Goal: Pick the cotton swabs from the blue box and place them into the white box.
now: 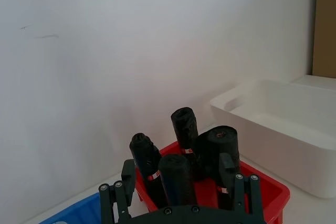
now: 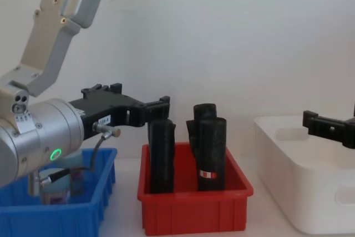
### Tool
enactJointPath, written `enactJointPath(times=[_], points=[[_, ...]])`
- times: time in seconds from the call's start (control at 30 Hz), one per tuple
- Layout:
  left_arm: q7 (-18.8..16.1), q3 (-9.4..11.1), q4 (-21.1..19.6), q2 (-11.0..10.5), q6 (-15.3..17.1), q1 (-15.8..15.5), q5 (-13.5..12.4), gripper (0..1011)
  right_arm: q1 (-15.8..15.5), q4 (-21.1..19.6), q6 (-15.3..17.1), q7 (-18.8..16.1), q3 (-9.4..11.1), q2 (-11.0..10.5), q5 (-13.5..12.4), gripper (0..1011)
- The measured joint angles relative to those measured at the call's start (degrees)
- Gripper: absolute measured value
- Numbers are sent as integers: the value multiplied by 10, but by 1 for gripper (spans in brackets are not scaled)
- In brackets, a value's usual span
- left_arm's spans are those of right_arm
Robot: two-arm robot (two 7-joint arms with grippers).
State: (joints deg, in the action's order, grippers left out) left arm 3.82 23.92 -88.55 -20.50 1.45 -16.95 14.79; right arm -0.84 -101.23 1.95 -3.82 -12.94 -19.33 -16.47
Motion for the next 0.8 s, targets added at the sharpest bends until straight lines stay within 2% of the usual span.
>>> enactJointPath(times=[0.5, 0.8], points=[[12, -23, 31, 3, 35, -25, 43, 1004, 0, 0, 0, 0, 0, 0, 0, 1002], [13, -40, 49, -1, 70, -35, 67, 1004, 0, 0, 0, 0, 0, 0, 0, 1002]])
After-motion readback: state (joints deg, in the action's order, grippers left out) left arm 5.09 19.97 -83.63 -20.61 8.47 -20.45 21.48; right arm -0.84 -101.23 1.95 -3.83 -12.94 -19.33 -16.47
